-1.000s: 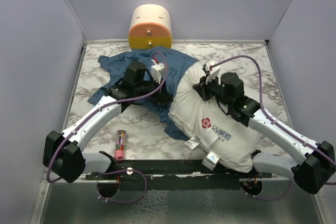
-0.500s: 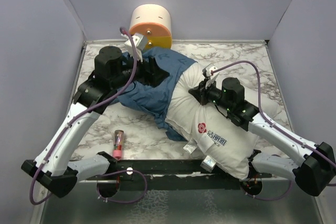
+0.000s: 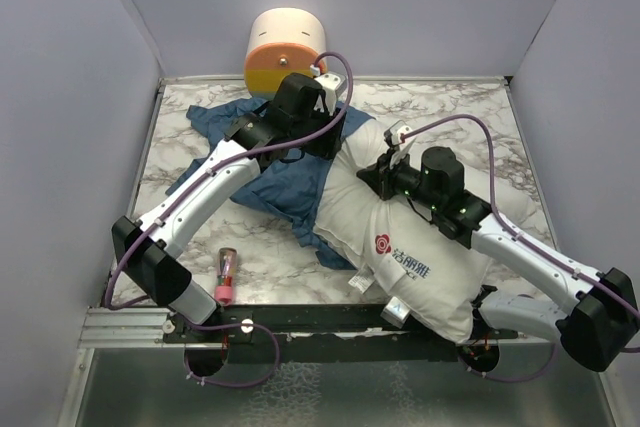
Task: Put the pillow into the pillowcase
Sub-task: Stuff the pillow into the pillowcase.
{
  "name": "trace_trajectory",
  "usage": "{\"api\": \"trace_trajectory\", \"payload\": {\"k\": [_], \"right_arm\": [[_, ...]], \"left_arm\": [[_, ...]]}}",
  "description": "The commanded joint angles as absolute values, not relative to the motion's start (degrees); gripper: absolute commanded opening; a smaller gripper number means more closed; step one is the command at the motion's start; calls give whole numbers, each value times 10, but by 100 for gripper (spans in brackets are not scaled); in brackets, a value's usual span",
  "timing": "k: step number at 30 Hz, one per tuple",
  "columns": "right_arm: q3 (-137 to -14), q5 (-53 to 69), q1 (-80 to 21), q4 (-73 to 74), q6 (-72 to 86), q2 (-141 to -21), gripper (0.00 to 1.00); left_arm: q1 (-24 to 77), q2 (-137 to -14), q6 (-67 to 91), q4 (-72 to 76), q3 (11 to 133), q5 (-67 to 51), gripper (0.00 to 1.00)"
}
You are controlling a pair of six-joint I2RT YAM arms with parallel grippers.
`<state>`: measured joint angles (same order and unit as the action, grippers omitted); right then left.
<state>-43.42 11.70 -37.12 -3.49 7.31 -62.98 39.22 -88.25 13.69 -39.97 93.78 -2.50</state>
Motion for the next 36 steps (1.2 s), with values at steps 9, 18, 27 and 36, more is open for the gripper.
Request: {"api": "trace_trajectory", "payload": {"k": [9,18,27,36], "right_arm": [[-446,169,-380,6,74,-661,1],[-452,171,-379,7,70,-666,1],[-476,126,-379,29,40,-675,1],[-692,23,-349,9,-70,-802,1]], "left_arm": [[390,-892,115,-412,936,-28,36],[390,-896,117,-406,898,-11,39],[383,-882,144,-419,973,-36,0],[383,-834,237,-340,994,-245,0]]}}
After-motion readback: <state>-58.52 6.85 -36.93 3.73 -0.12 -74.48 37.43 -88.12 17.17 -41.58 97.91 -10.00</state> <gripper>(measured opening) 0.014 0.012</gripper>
